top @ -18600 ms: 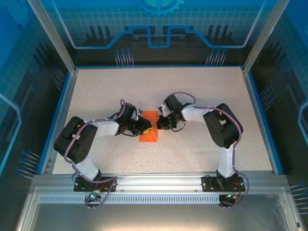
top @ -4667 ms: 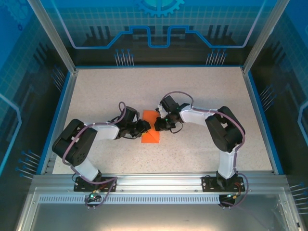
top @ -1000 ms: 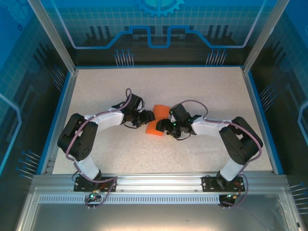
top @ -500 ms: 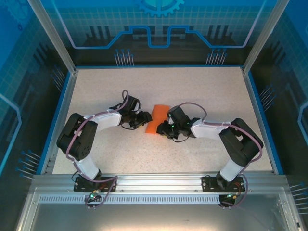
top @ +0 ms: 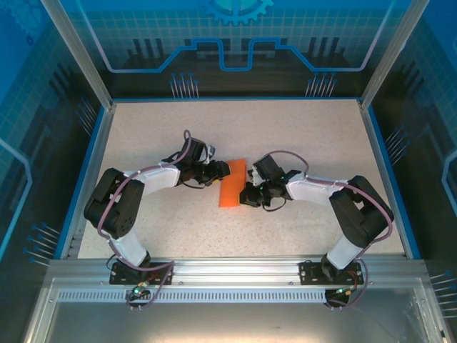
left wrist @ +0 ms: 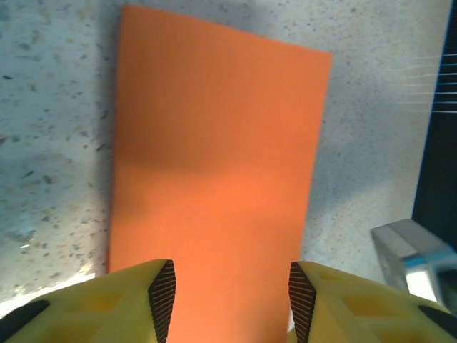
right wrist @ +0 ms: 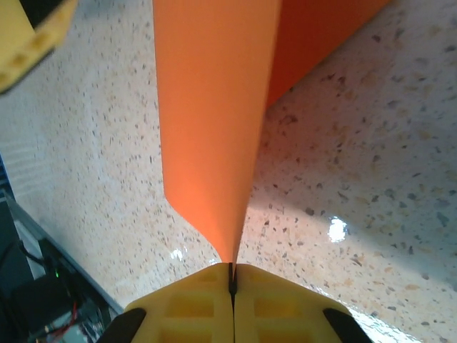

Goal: Fold a paper plane with a square sheet of paper (pick it up from the middle)

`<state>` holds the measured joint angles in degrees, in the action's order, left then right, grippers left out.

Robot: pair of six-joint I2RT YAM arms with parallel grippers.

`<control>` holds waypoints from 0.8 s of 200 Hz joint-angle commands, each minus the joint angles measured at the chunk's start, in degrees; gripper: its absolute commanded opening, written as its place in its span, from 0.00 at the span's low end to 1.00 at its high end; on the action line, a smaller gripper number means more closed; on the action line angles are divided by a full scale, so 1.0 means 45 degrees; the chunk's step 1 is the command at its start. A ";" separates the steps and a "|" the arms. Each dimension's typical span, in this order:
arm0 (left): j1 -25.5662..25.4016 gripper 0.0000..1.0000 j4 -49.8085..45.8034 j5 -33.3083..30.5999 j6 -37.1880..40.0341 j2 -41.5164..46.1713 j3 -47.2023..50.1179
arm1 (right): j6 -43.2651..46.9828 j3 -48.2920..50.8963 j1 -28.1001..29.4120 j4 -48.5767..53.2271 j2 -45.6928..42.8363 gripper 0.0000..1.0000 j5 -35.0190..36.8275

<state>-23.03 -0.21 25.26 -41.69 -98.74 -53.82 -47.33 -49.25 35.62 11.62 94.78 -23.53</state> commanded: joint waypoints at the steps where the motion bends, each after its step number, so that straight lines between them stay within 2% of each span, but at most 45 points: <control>1: 0.0136 0.44 0.0548 0.0848 0.0124 -0.0233 -0.0223 | 0.1758 -0.0686 -0.0320 0.1609 0.0512 0.06 -0.1287; 41: 0.0151 0.33 0.0253 0.0792 0.0346 -0.0815 -0.0227 | 0.1977 -0.0975 -0.0472 0.1640 0.0766 0.08 -0.1171; 85: 0.0137 0.28 -0.0139 0.0060 0.0518 -0.1332 -0.0110 | 0.0911 -0.0488 -0.0523 0.0776 0.0326 0.19 -0.0437; 160: 0.0146 0.26 0.0051 -0.0191 0.0413 -0.1815 0.0120 | -0.1302 0.0793 -0.0153 -0.0928 -0.0510 0.16 0.0247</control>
<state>-22.98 0.36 25.26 -40.53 -105.56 -53.82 -49.36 -46.81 34.15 10.26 94.11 -23.55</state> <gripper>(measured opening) 0.258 0.166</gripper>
